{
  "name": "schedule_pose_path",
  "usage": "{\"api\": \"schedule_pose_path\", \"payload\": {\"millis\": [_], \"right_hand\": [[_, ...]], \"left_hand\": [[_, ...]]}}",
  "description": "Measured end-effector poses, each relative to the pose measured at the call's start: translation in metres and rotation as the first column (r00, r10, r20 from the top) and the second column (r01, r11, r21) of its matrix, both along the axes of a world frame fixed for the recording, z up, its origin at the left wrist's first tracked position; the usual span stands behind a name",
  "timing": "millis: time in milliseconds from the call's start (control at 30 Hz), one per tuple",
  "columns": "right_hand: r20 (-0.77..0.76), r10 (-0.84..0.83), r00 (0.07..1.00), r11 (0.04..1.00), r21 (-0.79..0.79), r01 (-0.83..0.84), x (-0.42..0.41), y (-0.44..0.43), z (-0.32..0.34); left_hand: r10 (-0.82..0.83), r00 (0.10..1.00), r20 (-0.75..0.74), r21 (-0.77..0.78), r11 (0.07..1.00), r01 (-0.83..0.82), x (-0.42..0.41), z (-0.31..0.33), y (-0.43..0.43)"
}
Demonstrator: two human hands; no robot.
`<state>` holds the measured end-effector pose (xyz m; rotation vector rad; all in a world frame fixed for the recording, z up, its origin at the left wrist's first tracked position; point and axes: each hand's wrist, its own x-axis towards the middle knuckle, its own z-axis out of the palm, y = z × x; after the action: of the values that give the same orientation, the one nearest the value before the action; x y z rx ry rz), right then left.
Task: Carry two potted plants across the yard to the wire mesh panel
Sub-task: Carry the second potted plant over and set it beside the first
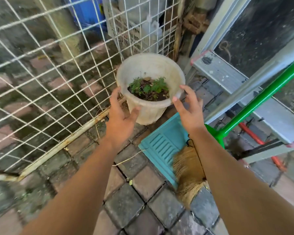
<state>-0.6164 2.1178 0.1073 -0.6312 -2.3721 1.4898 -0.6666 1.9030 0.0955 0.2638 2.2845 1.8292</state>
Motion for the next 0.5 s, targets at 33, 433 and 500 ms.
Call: {"api": "schedule_pose_path", "payload": {"millis": [33, 433, 500], "right_hand": [[0.034, 0.041, 0.999, 0.997, 0.061, -0.043, 0.009, -0.003, 0.019], [0.151, 0.606, 0.781, 0.779, 0.088, -0.621, 0.072, -0.175, 0.430], [0.118, 0.705, 0.700, 0.694, 0.089, -0.714, 0.074, -0.232, 0.510]], "left_hand": [[-0.016, 0.998, 0.066, 0.009, 1.000, 0.016, 0.015, 0.020, -0.011], [0.260, 0.896, 0.361, 0.005, 0.960, -0.280, 0.139, 0.442, -0.213], [0.367, 0.874, 0.318, -0.018, 0.924, -0.381, 0.170, 0.523, -0.262]]}}
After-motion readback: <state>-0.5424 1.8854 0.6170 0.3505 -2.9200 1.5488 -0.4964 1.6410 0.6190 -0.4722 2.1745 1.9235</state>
